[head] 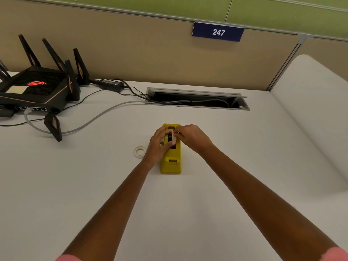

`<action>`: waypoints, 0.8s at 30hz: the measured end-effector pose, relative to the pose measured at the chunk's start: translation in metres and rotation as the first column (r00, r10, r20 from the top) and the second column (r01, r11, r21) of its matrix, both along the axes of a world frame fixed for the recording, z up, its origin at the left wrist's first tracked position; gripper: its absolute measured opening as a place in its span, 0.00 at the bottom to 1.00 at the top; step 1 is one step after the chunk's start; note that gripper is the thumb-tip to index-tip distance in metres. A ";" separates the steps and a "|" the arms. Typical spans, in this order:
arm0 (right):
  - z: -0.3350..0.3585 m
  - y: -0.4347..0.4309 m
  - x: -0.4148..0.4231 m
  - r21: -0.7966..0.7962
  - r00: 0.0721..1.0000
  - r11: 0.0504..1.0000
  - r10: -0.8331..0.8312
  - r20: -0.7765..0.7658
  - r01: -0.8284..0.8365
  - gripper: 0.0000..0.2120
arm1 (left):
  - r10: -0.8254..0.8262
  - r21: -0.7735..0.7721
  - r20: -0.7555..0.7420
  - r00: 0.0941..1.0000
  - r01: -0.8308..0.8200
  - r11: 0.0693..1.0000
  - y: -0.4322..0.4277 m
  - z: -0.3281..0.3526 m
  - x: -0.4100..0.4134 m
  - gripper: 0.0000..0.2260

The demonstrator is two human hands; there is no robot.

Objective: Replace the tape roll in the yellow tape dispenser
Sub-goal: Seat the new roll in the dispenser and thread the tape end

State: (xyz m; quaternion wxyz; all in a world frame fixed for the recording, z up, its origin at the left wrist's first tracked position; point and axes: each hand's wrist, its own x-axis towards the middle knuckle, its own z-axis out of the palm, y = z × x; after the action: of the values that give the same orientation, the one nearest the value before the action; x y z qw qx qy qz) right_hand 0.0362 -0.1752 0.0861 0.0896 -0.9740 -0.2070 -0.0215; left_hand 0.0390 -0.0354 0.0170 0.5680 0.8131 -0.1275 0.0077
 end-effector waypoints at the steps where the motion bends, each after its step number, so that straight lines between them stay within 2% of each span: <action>1: 0.000 0.000 0.000 -0.014 1.000 1.000 0.009 0.009 -0.009 0.13 | 0.001 0.000 -0.001 1.000 -0.001 1.000 0.000 0.000 0.000 0.18; 10: -0.002 0.006 -0.001 -0.169 0.996 0.983 0.079 0.050 -0.069 0.13 | 0.006 -0.017 0.000 1.000 -0.006 1.000 -0.001 0.000 0.000 0.19; 16: -0.006 0.007 0.001 -0.171 0.995 0.984 0.071 0.074 -0.058 0.13 | 0.010 -0.012 -0.004 1.000 -0.010 1.000 -0.002 0.001 0.000 0.18; 20: -0.008 0.006 0.003 -0.093 0.998 0.996 0.025 0.062 -0.019 0.14 | 0.006 -0.002 -0.004 1.000 -0.006 1.000 -0.001 0.002 0.000 0.18; 24: -0.003 0.001 0.002 0.132 0.997 0.989 -0.066 -0.034 0.070 0.15 | -0.003 0.000 -0.006 1.000 0.003 1.000 -0.001 0.004 -0.001 0.18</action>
State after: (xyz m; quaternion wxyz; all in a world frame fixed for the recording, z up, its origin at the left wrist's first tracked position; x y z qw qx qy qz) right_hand 0.0387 -0.1742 0.0827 0.1565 -0.9726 -0.1703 -0.0237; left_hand 0.0385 -0.0366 0.0206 0.5685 0.8128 -0.1272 0.0043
